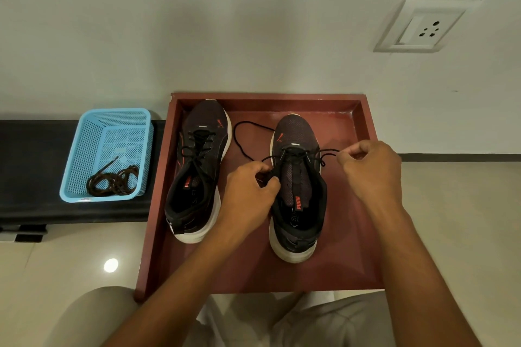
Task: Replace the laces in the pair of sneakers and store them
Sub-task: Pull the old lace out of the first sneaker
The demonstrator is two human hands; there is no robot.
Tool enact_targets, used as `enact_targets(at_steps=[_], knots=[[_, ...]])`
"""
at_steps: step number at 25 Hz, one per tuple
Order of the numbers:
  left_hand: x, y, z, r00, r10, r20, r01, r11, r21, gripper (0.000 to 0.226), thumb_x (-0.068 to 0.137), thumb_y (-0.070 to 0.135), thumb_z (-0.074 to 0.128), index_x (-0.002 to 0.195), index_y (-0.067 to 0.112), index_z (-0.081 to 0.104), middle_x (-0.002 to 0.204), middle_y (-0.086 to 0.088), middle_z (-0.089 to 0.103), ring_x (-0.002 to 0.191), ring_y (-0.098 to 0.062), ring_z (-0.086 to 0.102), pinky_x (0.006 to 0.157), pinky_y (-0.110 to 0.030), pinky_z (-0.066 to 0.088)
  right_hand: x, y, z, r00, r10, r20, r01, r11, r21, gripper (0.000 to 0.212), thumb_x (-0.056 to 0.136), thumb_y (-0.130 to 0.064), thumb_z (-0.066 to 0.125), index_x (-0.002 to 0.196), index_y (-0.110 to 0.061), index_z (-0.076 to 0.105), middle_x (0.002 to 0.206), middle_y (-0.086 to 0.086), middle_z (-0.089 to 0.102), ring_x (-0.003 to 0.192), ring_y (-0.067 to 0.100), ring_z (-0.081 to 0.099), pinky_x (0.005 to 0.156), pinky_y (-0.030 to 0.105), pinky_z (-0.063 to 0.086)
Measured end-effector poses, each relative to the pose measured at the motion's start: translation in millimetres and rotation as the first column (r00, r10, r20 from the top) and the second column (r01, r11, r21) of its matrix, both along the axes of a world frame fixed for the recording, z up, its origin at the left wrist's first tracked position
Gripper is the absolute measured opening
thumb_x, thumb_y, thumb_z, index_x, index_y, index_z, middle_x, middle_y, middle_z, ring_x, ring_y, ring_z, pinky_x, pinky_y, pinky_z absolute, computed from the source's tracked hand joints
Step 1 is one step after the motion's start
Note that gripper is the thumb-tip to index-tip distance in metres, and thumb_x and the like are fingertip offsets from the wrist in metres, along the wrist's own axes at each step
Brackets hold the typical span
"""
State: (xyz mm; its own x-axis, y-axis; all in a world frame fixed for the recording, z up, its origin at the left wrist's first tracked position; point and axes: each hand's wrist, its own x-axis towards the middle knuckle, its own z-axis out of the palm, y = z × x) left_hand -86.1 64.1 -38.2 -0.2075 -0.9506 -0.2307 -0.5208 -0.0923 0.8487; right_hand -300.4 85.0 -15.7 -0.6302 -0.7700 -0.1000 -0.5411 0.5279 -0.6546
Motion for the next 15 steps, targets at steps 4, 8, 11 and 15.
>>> enact_targets(at_steps=[4,8,11,15], knots=[[0,-1,0,1.000,0.006,0.007,-0.006,1.000,-0.001,0.009,0.093,0.022,0.067,0.095,0.022,0.076,0.083,0.011,0.073,0.077,-0.005,0.068,0.075,-0.030,0.058,-11,2,4,0.982,-0.189,-0.016,0.185,0.974,-0.129,0.011,0.091,-0.017,0.061,0.085,-0.017,0.071,0.084,-0.003,0.069,0.073,0.009,0.062,0.068,0.022,0.049],[0,0,1,1.000,0.009,0.002,-0.009,1.000,0.012,0.007,0.092,0.025,0.070,0.095,0.023,0.075,0.084,0.013,0.073,0.078,0.000,0.067,0.073,-0.021,0.057,-15,4,2,0.979,-0.204,0.016,0.205,0.976,-0.075,0.017,0.093,-0.020,0.064,0.106,-0.014,0.072,0.091,-0.002,0.069,0.088,0.018,0.067,0.084,0.032,0.054],[0,-1,1,1.000,0.014,0.017,-0.014,1.000,0.013,0.005,0.090,0.027,0.072,0.093,0.024,0.075,0.084,0.013,0.072,0.079,0.001,0.066,0.070,-0.017,0.054,-12,5,4,0.983,-0.180,0.029,0.181,0.982,-0.044,0.049,0.091,-0.027,0.069,0.137,-0.016,0.056,0.103,0.000,0.067,0.095,0.019,0.065,0.090,0.037,0.054],[-1,-2,0,1.000,0.004,0.021,-0.004,1.000,0.011,0.004,0.090,0.027,0.072,0.091,0.024,0.074,0.084,0.011,0.072,0.079,-0.001,0.066,0.068,-0.013,0.052,26,6,6,0.993,0.036,0.109,-0.030,0.998,-0.059,0.023,0.090,-0.032,0.075,0.110,-0.025,0.068,0.092,-0.011,0.068,0.078,0.002,0.065,0.072,0.023,0.054]])
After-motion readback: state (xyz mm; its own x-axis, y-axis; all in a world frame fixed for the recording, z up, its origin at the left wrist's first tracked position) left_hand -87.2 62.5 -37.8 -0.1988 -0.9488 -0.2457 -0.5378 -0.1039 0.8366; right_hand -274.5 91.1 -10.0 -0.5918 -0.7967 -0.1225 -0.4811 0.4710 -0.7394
